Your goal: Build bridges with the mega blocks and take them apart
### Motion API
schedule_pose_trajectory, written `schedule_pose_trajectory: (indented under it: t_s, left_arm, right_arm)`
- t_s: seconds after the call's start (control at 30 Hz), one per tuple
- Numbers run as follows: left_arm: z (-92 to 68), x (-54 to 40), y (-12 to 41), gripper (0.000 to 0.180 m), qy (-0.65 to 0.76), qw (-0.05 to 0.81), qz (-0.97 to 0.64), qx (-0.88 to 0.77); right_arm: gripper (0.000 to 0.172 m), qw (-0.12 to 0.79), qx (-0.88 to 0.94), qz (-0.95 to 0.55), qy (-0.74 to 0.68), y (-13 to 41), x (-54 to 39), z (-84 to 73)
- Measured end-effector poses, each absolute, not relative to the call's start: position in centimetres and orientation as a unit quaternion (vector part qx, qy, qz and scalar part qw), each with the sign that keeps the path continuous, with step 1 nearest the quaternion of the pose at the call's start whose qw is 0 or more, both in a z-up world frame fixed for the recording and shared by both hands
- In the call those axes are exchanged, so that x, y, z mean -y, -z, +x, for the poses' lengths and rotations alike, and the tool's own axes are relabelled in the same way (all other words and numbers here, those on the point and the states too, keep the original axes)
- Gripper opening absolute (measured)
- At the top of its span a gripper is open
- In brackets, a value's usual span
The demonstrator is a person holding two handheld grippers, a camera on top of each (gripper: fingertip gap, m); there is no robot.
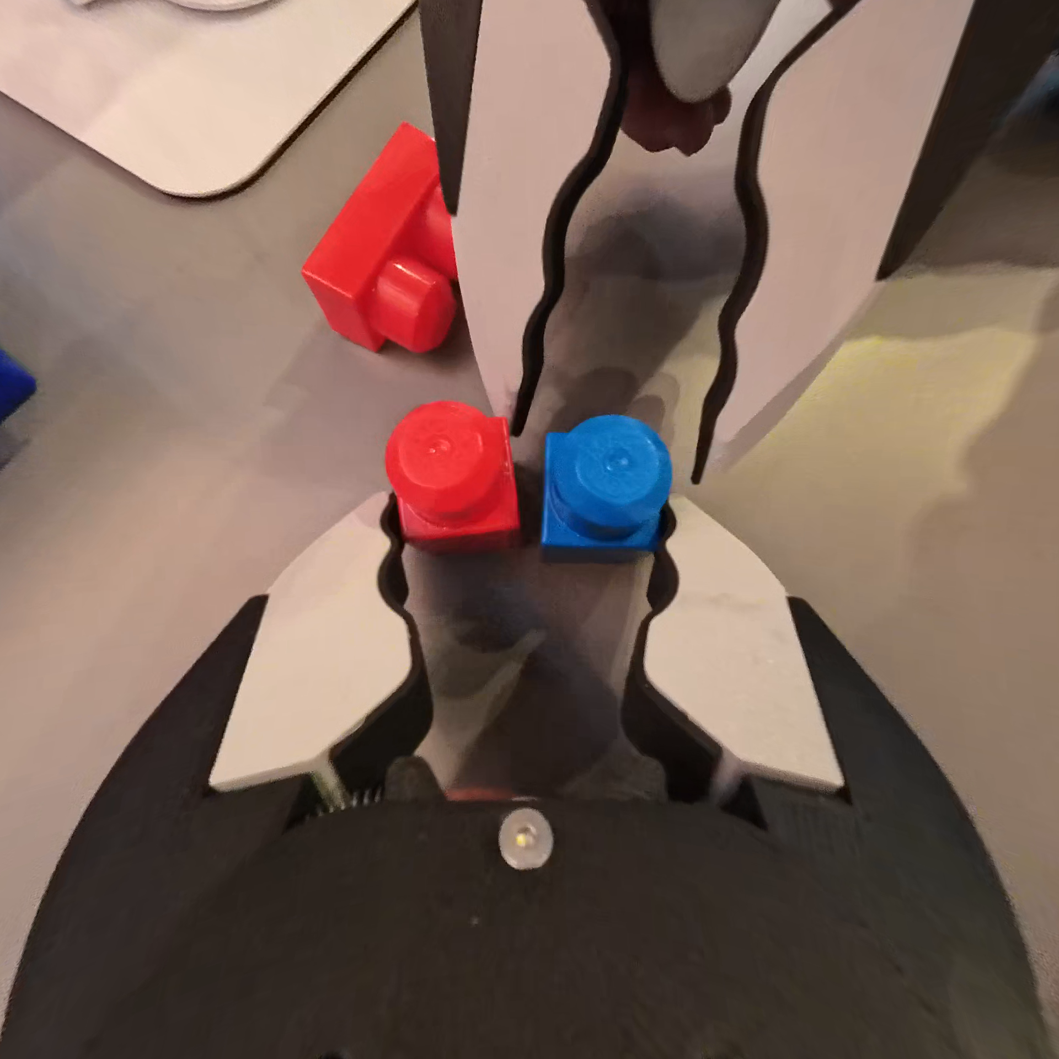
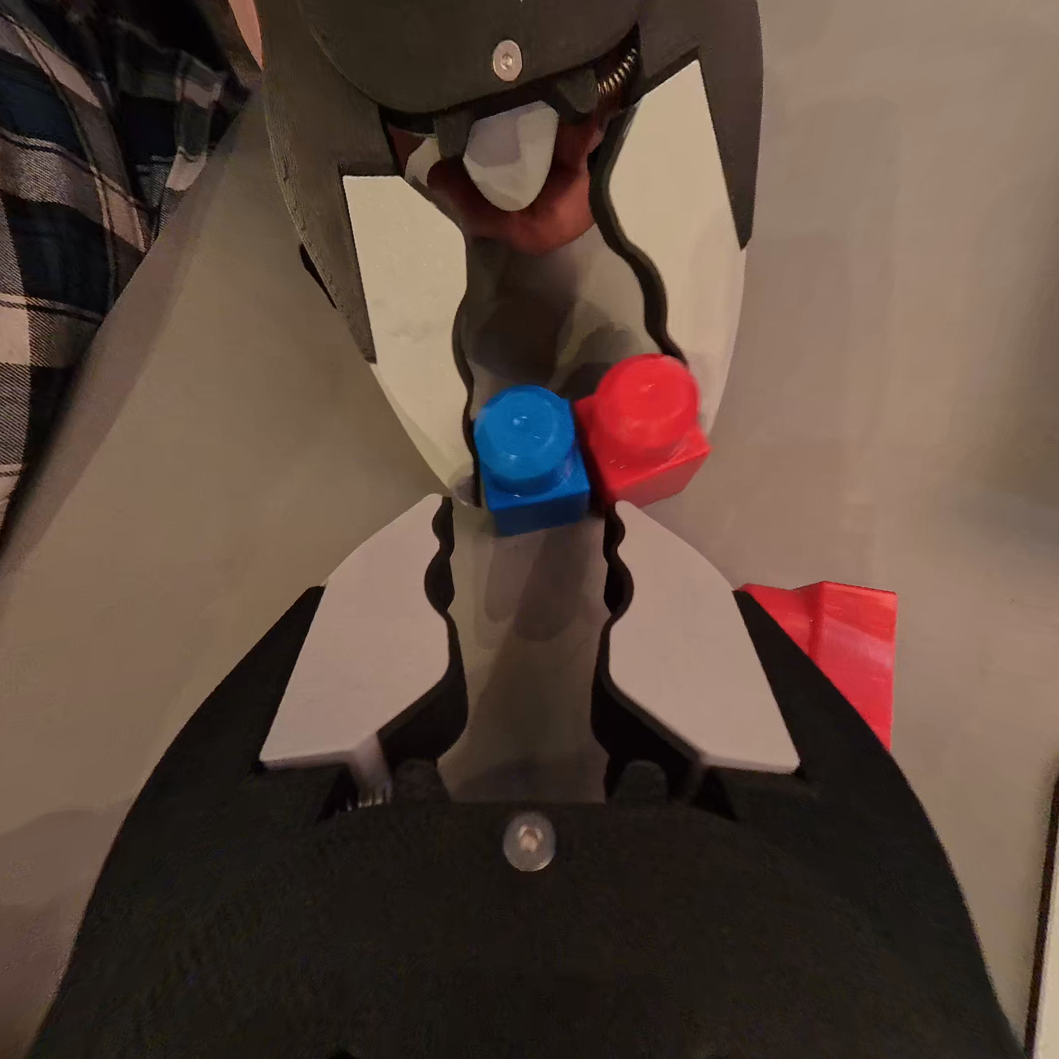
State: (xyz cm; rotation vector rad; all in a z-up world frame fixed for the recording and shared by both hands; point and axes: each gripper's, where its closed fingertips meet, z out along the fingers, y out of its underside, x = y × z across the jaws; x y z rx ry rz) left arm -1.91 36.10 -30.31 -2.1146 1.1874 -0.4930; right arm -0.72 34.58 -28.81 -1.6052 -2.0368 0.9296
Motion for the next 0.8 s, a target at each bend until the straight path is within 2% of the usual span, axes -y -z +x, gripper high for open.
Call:
schedule_pose_trajectory:
  t_s: [0.03, 0.17, 0.4, 0.53, 0.8]
  left_arm:
    - [-1.6, -36.2, 30.1, 0.074, 0.192, 0.334, -0.803, -0.455]
    - [-1.5, -36.2, 30.3, 0.074, 0.197, 0.326, -0.8, -0.464]
    - [-1.7, -36.1, 30.2, 0.074, 0.211, 0.317, -0.786, -0.487]
    - [-1.4, -35.6, 30.5, 0.075, 0.219, 0.299, -0.782, -0.501]
    - [-1.5, -35.9, 30.8, 0.077, 0.207, 0.299, -0.785, -0.502]
  right_arm:
    - [0.049, 0.191, 0.724, -0.572, -0.335, 28.8, -34.5, -0.7]
    - [0.044, 0.192, 0.722, -0.574, -0.335, 28.9, -34.7, -0.7]
    - [0.051, 0.206, 0.712, -0.586, -0.327, 28.4, -35.5, -0.6]
    - [0.041, 0.19, 0.726, -0.58, -0.317, 29.3, -34.8, -0.7]
    - [0.035, 0.188, 0.723, -0.58, -0.324, 29.3, -34.6, -0.9]
